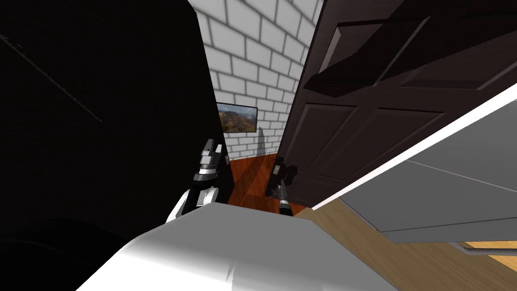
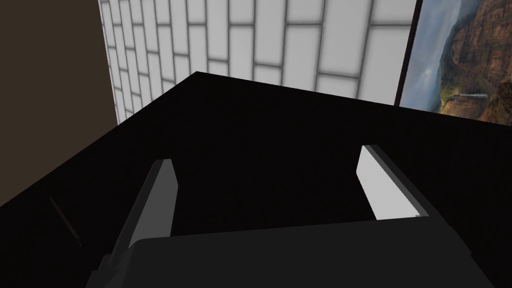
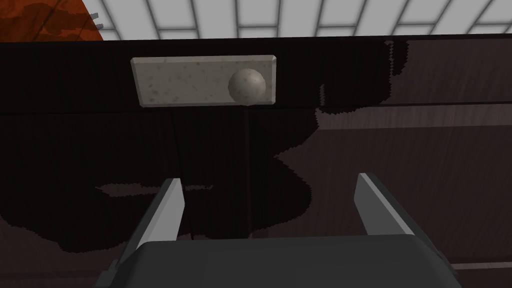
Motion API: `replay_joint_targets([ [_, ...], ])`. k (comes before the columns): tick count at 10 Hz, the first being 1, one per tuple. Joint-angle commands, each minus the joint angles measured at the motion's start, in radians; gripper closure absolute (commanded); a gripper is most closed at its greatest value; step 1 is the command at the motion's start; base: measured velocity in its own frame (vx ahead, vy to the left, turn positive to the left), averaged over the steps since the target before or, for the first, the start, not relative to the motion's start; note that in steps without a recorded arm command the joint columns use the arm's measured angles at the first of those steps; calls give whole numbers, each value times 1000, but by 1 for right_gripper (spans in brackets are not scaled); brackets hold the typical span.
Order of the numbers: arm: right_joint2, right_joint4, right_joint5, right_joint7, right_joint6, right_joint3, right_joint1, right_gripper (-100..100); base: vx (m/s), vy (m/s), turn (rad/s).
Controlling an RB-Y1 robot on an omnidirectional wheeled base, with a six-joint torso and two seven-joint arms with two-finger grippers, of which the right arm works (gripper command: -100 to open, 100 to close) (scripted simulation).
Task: Push the door open
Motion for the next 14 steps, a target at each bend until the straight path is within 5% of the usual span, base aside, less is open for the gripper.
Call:
replay_joint_targets([
  [1, -13, 6, -1, 1, -6, -4, -3, -100, 111, 8, 32],
  [9, -11, 30, -6, 3, -30, -17, -14, -100, 207, -6, 22],
  [10, -11, 30, -6, 3, -30, -17, -14, 100, -17, 4, -11],
  [14, -11, 30, -6, 3, -30, -17, -14, 100, -24, 3, 0],
])
